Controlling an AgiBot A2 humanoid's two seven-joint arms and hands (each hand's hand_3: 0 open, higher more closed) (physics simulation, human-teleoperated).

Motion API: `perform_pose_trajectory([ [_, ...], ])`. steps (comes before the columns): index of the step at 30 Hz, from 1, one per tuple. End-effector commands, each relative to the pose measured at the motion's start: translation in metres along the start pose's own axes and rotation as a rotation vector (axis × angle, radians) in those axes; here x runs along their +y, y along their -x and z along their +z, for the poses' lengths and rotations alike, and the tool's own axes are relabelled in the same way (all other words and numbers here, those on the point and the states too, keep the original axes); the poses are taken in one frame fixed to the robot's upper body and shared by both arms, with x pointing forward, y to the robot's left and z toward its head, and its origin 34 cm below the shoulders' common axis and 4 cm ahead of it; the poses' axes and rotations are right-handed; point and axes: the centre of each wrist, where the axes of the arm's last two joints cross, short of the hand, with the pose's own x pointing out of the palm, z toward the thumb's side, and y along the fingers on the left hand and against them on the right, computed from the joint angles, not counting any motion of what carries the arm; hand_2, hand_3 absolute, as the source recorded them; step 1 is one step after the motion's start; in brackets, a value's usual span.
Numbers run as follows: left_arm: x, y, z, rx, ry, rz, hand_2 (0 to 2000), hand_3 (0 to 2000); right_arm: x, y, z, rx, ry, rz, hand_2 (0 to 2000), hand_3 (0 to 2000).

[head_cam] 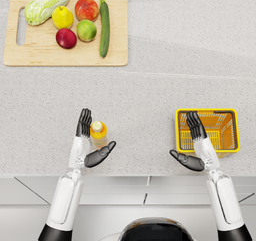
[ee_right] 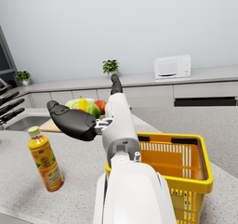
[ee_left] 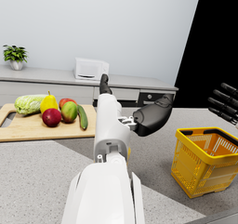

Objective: Pick up the lemon tea and place it into the yellow basket

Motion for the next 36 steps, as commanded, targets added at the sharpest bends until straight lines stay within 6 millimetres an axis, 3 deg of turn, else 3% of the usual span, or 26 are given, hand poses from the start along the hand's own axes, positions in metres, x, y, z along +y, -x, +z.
perform_pose_trajectory([
  [1,0.0,0.0,0.0,0.0,0.0,0.0,0,0,0.0,0.0,0.0,0.0,0.0,0.0,0,0],
  [11,0.0,0.0,0.0,0.0,0.0,0.0,0,0,0.0,0.0,0.0,0.0,0.0,0.0,0,0],
  [12,0.0,-0.004,-0.007,-0.002,0.028,-0.016,0,0,0.0,0.0,0.0,0.0,0.0,0.0,0,0],
  [13,0.003,-0.002,-0.003,-0.004,-0.02,-0.031,0,0,-0.001,-0.004,-0.007,-0.008,-0.027,0.017,0,0],
  [17,0.017,0.012,0.001,-0.019,-0.102,-0.012,0,0,-0.003,0.002,0.012,-0.01,0.131,-0.09,0,0],
  [22,0.027,0.022,-0.024,0.17,-0.035,0.028,0,0,0.0,0.011,0.026,0.205,0.202,-0.181,0,0],
  [24,0.027,0.025,-0.044,0.204,0.036,0.036,0,0,0.0,0.011,0.031,0.244,0.224,-0.193,0,0],
  [25,0.026,0.029,-0.054,0.213,0.073,0.045,0,0,0.004,0.013,0.019,0.25,0.176,-0.201,0,0],
  [30,0.023,0.043,-0.099,0.222,0.244,0.092,0,0,0.003,0.012,0.027,0.27,0.213,-0.211,0,0],
  [36,0.027,0.05,-0.136,0.205,0.393,0.134,0,0,0.001,0.005,0.025,0.257,0.214,-0.195,0,0],
])
